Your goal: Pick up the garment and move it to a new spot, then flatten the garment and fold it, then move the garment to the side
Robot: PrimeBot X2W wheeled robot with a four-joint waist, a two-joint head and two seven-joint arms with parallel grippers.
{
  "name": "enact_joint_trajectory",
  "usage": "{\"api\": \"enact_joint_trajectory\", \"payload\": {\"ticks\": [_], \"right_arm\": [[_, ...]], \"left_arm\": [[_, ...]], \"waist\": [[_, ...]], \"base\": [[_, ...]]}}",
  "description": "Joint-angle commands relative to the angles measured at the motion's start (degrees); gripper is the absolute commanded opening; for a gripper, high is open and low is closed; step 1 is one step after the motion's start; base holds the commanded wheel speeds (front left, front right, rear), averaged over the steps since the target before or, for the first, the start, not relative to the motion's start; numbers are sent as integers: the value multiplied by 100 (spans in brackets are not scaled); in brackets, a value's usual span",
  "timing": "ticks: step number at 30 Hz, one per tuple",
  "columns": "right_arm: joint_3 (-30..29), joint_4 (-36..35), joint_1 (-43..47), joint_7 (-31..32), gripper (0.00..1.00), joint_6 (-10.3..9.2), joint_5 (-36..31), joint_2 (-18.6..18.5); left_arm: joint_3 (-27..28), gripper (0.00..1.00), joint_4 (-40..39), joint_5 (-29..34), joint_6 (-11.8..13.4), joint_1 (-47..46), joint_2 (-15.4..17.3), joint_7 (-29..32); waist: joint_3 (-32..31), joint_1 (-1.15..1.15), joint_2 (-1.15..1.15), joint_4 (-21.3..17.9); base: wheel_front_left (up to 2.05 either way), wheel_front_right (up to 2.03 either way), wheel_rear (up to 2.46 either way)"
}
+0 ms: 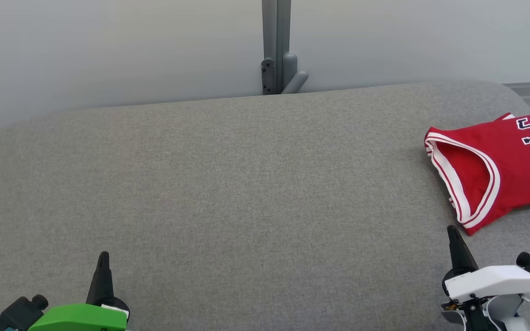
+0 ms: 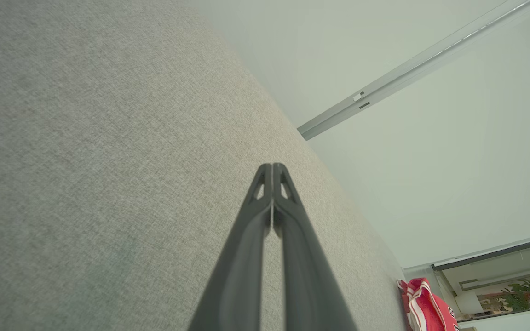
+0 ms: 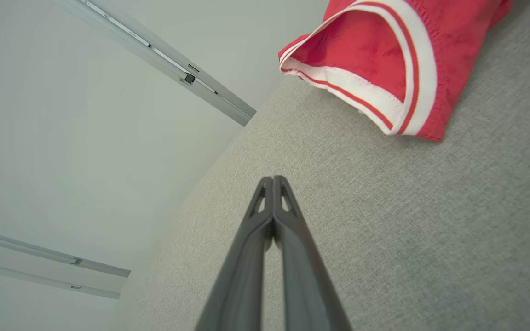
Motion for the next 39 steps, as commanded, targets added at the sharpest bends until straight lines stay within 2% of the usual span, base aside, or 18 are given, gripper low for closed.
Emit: {"api": "enact_joint_trajectory", "payload": {"ticks": [1,15,39], "right_arm": [[-22,-69,-143,30,0,-3,133,-41],[-62,-62,-263,275,0,-3,1182,-47],[-115,-49,-418,606,0,-3,2597,-56]], "left_arm": [[32,0,-40,-100,-32,-151,35,26],[125,0,-8,-1031,-60,-340,41,265],[244,0,38,-2249,-109,-602,48,586]], "waist": [[1,0,10,1],[19,0,13,23],[47,0,17,59]], "base": [[0,0,0],[0,0,0],[0,0,0]]}}
